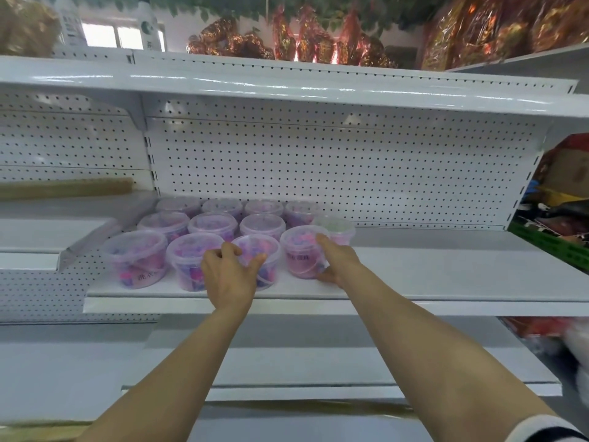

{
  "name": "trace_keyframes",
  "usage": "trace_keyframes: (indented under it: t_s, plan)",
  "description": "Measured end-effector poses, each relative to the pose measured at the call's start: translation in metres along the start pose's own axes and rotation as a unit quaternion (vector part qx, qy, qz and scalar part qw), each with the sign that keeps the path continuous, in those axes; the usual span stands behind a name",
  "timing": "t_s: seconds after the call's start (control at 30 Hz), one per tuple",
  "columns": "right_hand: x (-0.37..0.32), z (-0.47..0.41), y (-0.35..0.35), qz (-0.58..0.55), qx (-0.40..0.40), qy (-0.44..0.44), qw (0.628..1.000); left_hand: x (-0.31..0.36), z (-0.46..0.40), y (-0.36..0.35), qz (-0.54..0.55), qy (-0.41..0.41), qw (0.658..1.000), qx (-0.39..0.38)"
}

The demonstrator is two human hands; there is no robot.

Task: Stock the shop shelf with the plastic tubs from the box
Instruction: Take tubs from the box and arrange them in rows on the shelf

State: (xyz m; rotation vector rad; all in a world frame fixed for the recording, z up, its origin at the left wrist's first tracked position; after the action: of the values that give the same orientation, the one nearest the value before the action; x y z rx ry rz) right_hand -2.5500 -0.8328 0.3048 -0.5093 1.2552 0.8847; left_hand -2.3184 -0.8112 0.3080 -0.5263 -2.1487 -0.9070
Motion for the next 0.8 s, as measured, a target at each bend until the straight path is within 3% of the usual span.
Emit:
trace_keyframes:
  t_s: [0.07, 0.13, 0.23, 0.33, 0.57, 0.8]
  plan:
    - [-0.005, 0.001, 0.004, 0.129, 0.057, 0.074, 0.987, -0.001, -0.001, 0.0, -0.026, -0.039, 0.999, 0.013]
    - [-0.008, 0.003, 0.007, 0.234, 0.118, 0.185, 0.947, -0.002, -0.001, 0.0, -0.039, -0.095, 0.994, 0.029]
    - [-0.013, 0.012, 0.005, 0.259, 0.152, 0.387, 0.872, -0.005, 0.003, -0.005, -0.033, -0.152, 0.987, 0.038]
    - [-0.011, 0.019, -0.004, 0.314, 0.13, 0.485, 0.806, -0.009, 0.006, -0.01, -0.027, -0.182, 0.982, 0.042]
    - [-0.012, 0.014, -0.015, 0.342, 0.149, 0.502, 0.78, -0.01, 0.003, -0.015, 0.008, -0.224, 0.973, 0.057]
    - [-0.016, -0.007, -0.013, 0.322, 0.137, 0.439, 0.827, -0.015, 0.0, -0.019, 0.018, -0.228, 0.972, 0.051]
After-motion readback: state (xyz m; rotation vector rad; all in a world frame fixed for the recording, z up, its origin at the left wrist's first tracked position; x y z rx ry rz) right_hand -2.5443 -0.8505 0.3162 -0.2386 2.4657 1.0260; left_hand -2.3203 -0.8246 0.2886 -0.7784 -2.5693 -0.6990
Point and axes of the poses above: each hand's wrist, its own z-axis away from the middle knuckle, its own y-axis out of the back of the hand, x = y × z, the point moved 4 cm from there along -z, towards the middle knuckle, and after that the axes turned 11 degrees about x, right-handed, at the moved point
